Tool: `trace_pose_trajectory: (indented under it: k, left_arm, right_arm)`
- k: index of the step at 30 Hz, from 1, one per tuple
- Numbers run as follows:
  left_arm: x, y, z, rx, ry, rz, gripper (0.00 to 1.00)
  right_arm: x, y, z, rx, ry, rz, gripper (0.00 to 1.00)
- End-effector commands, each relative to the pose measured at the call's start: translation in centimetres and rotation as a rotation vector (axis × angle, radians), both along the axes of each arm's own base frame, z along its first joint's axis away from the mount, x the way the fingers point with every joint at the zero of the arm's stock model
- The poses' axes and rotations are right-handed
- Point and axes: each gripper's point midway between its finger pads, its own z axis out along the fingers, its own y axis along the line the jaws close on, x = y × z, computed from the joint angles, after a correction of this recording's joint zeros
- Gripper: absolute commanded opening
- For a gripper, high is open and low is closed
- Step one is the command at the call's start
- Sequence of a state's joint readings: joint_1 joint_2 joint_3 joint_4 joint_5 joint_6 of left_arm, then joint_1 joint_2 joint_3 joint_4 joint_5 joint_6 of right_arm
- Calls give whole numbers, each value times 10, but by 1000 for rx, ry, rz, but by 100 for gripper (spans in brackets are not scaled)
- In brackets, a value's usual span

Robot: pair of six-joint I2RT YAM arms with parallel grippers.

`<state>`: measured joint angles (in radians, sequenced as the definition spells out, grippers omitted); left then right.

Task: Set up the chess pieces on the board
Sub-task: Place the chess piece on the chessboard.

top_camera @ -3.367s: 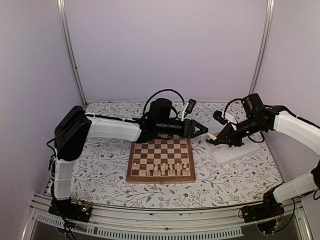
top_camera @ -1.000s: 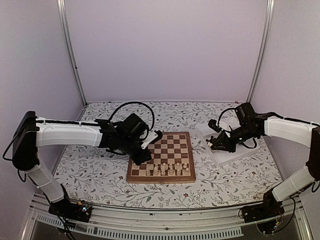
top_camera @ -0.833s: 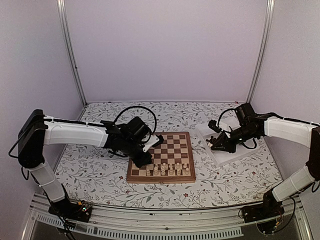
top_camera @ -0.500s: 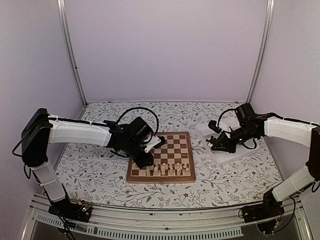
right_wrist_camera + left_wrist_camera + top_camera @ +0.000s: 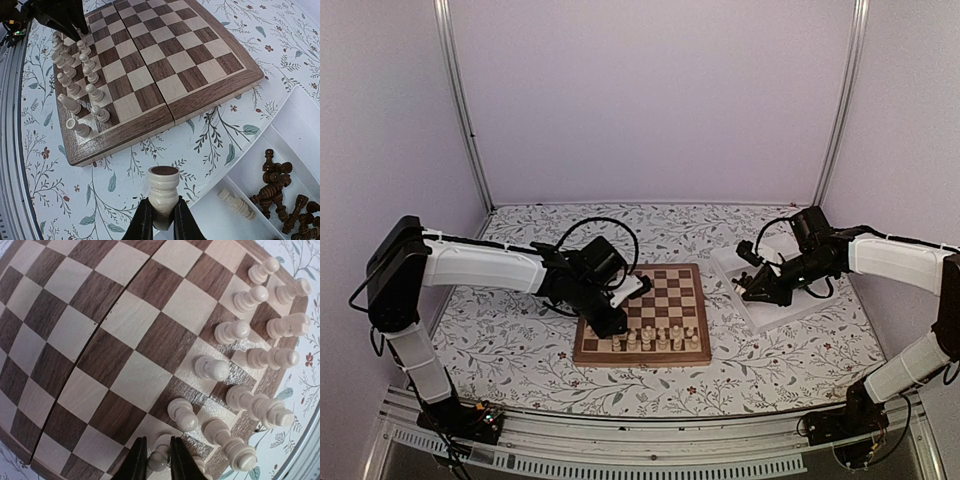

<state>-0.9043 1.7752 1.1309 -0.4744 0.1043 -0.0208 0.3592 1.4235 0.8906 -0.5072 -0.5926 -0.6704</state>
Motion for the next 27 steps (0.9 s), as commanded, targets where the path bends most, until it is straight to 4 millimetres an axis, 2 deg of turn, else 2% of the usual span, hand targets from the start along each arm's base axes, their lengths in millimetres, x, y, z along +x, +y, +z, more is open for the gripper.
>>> trace_pose_trajectory:
  k: [1,6,9,12,16,22,27]
  left_arm:
    - [10,-2,1,-7,-8,12,22]
    - [11,-4,3,-13,-12,20,27]
    - [17,-5,15,-24,-40,31,30]
    - [28,-7,43,-51,-103,45,34]
    - [45,-18,92,-150,-188,70,38]
    - [55,-65,165,-494,-216,87,41]
    - [46,-98,198,-769,-132,47,46]
  right_arm:
    - [1,-1,-4,-4,4,-4,8]
    - [0,-1,-4,-3,6,-3,8]
    - [0,0,-2,0,5,-1,8]
    - [-1,1,3,7,3,9,8]
    - [-4,9,17,11,-26,44,8]
    - [-11,37,51,28,-66,145,8]
    - [-18,59,71,27,-89,218,8]
